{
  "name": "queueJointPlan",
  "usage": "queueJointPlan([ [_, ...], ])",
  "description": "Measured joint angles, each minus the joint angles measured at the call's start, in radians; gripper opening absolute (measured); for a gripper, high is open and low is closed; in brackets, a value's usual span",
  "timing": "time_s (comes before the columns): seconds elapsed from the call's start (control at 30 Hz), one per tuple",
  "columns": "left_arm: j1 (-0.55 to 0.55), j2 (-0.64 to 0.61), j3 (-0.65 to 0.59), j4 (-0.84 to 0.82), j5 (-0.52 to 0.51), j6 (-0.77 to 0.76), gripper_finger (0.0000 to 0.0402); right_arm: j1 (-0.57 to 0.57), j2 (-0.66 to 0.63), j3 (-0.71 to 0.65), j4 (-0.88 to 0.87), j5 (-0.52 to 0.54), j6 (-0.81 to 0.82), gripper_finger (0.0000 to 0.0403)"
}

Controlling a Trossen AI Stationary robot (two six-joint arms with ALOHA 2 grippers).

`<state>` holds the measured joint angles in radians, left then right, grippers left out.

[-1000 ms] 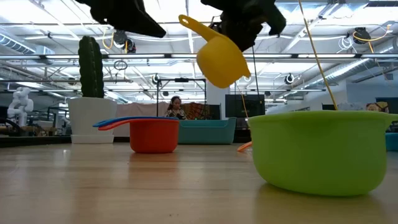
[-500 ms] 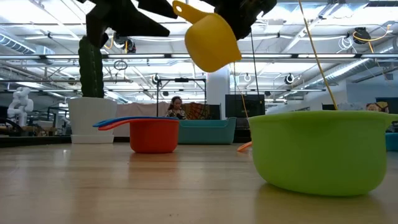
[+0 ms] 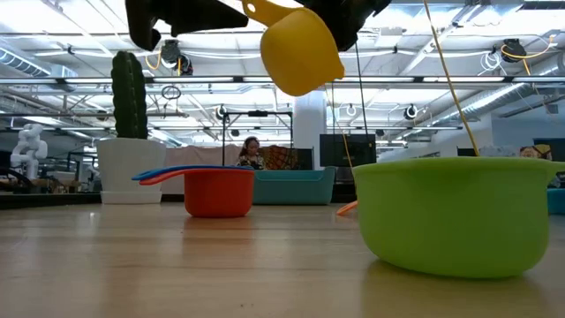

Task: Nest measuring cups in basket
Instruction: Stack the yellow measuring cup on the blue measuring cup

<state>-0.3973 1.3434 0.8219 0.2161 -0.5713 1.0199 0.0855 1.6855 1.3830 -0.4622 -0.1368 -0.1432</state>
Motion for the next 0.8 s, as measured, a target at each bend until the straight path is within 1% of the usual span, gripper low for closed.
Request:
queueJointPlan([
  [0.17, 0.005, 0.0, 0.0, -0.004, -0.006, -0.007, 0.0232, 0.001, 0.0, 0.0, 0.028, -0.061, 0.0, 0.0],
  [0.2, 0.008, 0.0, 0.0, -0.005, -0.008, -0.011, 0.0226, 0.001, 0.0, 0.0, 0.034, -0.073, 0.0, 0.0],
  [0.27, 0.013, 0.006, 0.0, -0.001, -0.01, -0.019, 0.0204, 0.001, 0.0, 0.0, 0.041, -0.074, 0.0, 0.0],
  [0.37, 0.016, 0.008, 0.0, -0.005, -0.01, -0.022, 0.014, 0.002, 0.0, 0.0, 0.04, -0.076, 0.001, 0.0],
  [0.5, 0.016, 0.008, 0.0, -0.013, 0.007, -0.063, 0.0027, 0.002, 0.0, 0.0, 0.039, -0.077, 0.0, 0.0],
  [0.53, 0.018, 0.008, 0.0, -0.01, 0.019, -0.079, 0.0015, 0.002, 0.0, 0.0, 0.039, -0.077, 0.0, 0.0],
  [0.7, 0.018, 0.008, 0.0, -0.009, 0.04, -0.115, 0.0005, 0.002, 0.0, 0.0, 0.033, -0.077, 0.0, 0.0],
  [0.8, 0.019, 0.008, 0.0, -0.011, 0.07, -0.134, 0.0008, 0.0, 0.0, -0.001, 0.03, -0.079, -0.001, 0.0],
])
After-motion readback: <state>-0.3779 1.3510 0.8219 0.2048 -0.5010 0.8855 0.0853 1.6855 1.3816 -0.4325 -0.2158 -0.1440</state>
